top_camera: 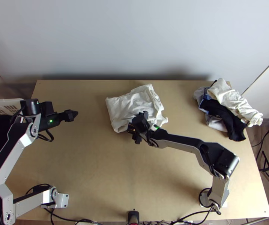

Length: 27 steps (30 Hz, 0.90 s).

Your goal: Fold the t-shirt

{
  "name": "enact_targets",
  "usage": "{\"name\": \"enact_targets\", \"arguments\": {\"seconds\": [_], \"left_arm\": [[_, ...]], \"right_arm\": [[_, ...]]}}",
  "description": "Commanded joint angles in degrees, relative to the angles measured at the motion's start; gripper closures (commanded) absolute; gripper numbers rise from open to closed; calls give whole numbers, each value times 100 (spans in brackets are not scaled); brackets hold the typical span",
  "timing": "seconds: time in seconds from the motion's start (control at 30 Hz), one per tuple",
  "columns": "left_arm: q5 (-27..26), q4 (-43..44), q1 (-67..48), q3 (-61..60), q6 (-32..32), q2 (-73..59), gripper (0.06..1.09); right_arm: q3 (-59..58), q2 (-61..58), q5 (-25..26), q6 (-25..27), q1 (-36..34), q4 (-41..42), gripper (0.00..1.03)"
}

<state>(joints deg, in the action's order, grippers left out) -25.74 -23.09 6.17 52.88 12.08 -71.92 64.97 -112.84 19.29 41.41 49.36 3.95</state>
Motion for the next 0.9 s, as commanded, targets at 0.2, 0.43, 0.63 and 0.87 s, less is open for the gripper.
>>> {"name": "enact_targets", "arguments": {"seconds": [0.2,0.43,0.63,0.87], "left_arm": [[-292,-240,182,-112,-153,108,12],[-379,-248,323,-120,-179,214,12],[-397,-257,411,-138,-258,178,12],[-406,-248,367,-76,-197,143,12]], "right_arm": [[420,-415,-13,227,-340,-280,100],[-222,368,-66,-405,-472,-271,100],[-1180,1273,-57,-291,-595,-148,100],[-1584,2020,-145,992,-1412,230,100]]}}
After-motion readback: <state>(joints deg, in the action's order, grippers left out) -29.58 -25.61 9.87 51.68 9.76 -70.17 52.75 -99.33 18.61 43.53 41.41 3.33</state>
